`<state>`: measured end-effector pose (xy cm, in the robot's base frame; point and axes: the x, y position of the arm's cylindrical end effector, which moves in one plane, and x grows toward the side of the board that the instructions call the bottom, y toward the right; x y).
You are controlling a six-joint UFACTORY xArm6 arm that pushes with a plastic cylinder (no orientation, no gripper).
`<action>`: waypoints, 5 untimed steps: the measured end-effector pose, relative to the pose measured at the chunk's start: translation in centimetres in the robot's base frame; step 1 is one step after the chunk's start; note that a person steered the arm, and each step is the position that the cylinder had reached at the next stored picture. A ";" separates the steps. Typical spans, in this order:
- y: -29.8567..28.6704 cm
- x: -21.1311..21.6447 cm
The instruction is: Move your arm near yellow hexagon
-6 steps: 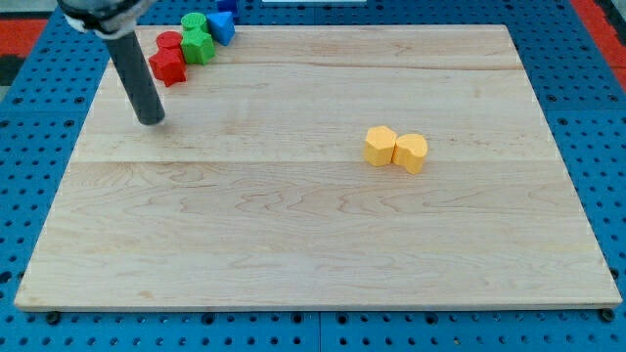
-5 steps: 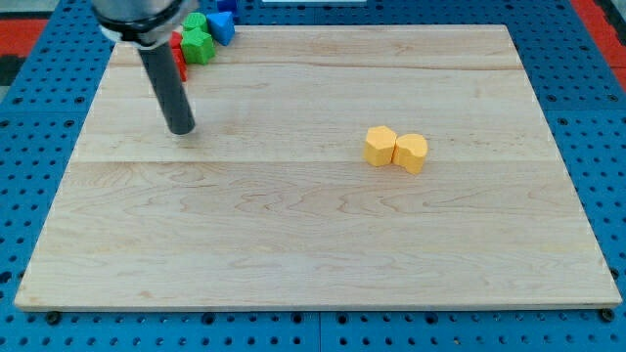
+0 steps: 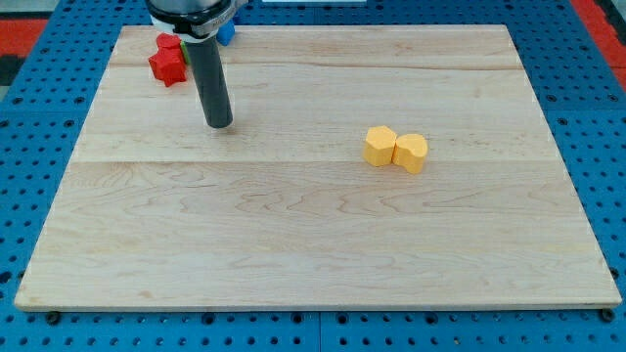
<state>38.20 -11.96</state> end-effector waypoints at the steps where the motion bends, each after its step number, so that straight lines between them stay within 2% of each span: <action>1: 0.0 0.0; 2: -0.1 0.0; 4: 0.9 4.2; 5: 5.3 8.0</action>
